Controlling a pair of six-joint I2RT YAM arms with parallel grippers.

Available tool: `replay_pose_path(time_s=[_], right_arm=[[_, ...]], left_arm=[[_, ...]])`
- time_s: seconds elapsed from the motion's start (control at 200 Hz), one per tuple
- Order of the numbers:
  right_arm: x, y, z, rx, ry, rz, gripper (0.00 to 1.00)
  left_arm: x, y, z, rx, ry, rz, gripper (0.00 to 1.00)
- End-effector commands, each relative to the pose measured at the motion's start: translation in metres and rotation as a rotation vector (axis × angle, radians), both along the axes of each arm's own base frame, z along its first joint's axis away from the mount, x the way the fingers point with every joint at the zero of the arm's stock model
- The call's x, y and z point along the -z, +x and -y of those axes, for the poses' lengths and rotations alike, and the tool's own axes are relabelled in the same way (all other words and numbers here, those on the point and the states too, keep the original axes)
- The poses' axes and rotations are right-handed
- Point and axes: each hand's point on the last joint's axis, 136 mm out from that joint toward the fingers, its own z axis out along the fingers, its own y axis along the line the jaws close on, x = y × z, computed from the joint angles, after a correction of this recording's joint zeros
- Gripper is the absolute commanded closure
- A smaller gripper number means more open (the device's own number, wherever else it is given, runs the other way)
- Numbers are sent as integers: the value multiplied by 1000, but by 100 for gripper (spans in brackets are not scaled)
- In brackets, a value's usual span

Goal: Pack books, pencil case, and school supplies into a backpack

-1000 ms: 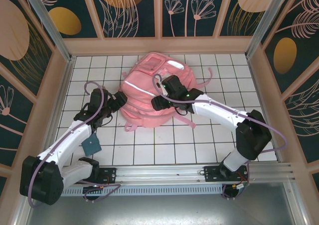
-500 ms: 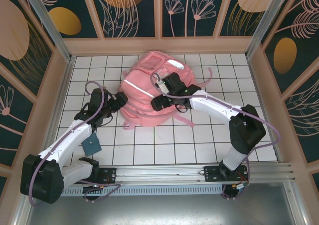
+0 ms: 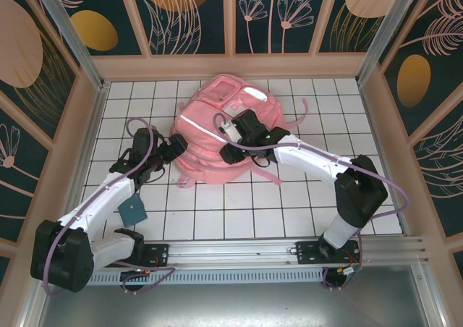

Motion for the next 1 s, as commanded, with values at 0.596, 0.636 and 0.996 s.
replay_pose_path(time_s=[0.596,0.636,0.996], right_arm=[[-7,27,106,457,-178,143,100],[-8,30,121,510,-170,131,100],[-7,27,127,514,-77,68,100]], left_arm=[[-48,48,26,184,53,163,12],[-50,51,35,230,37,176,15],[-23,68,92,482,-130,116,46]])
